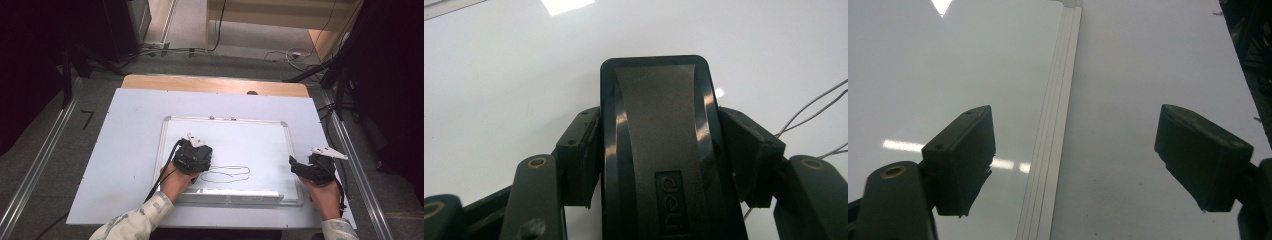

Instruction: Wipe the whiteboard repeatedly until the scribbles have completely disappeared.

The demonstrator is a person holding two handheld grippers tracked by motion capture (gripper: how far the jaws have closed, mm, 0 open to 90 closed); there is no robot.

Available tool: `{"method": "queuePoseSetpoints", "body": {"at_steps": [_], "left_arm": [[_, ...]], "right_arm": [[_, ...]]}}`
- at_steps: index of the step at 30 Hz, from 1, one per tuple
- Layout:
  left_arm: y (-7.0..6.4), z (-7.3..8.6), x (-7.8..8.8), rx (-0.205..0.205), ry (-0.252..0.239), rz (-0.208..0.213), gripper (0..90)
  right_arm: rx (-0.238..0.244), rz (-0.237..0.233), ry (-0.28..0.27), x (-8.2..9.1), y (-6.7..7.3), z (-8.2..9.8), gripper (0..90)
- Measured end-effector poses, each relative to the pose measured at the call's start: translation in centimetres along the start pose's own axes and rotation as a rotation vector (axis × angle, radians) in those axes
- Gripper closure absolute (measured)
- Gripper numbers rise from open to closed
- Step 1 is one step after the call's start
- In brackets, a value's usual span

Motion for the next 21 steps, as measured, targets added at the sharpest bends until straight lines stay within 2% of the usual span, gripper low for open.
{"method": "queuePoseSetpoints", "body": {"at_steps": [12, 20, 21], "left_arm": [[-0.06, -0.11, 0.04, 0.008, 0.005, -0.003, 39.6], [-0.13, -0.5, -0.17, -0.001, 0.027, 0.011, 39.3], [-0.19, -0.6, -0.25, -0.013, 0.033, 0.012, 39.3]], "right_arm": [[-0.001, 0.002, 0.0, -0.06, -0.03, -0.03, 15.2], [0.003, 0.003, 0.0, -0.08, 0.03, -0.07, 15.2], [0.004, 0.003, 0.0, -0.1, 0.05, -0.07, 15.2]]}}
Point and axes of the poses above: each handheld gripper's, and its own axes: x roughly backward along the jaws, z roughly out of its underside, y roughly to its left, the point moved 2 cm from there along -x, roughly forward along the jaws, and after that the axes turned 2 degrees about -x, right-handed, at the moved point
